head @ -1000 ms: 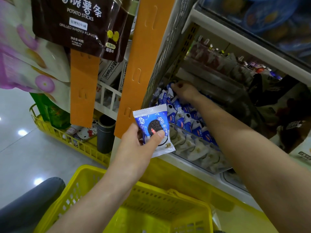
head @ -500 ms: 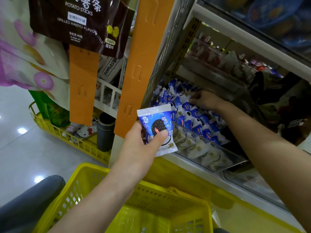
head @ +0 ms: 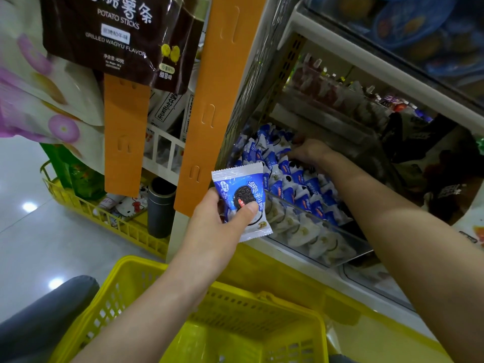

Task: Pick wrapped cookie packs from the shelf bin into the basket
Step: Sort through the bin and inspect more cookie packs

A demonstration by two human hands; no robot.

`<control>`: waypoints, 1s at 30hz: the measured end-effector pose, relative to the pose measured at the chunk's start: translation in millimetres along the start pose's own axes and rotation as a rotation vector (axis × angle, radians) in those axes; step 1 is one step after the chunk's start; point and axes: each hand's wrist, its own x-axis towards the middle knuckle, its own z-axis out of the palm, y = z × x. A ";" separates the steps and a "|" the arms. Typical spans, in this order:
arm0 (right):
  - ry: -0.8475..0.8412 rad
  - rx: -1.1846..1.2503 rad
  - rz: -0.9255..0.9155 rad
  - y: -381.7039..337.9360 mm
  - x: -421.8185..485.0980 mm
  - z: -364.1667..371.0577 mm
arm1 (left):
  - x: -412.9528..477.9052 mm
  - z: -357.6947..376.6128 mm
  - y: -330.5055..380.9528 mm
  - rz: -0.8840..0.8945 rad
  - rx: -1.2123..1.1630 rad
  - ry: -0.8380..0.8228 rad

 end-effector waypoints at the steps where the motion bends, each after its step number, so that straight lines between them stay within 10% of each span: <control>1: 0.016 -0.008 -0.022 -0.6 -0.5 -0.6 | -0.4 -0.2 0.7 0.003 -0.005 -0.007; 12: 0.503 0.333 -0.281 -6.1 -62.9 -28.8 | -4.4 -5.0 10.7 -0.003 -0.001 -0.010; 19: 0.067 1.028 -0.185 -13.7 -158.7 -7.7 | -9.8 -2.2 20.3 -0.253 -0.209 -0.116; 30: -0.033 0.679 -0.348 -17.5 -214.9 13.9 | -26.9 -4.3 15.8 -0.084 -0.260 -0.391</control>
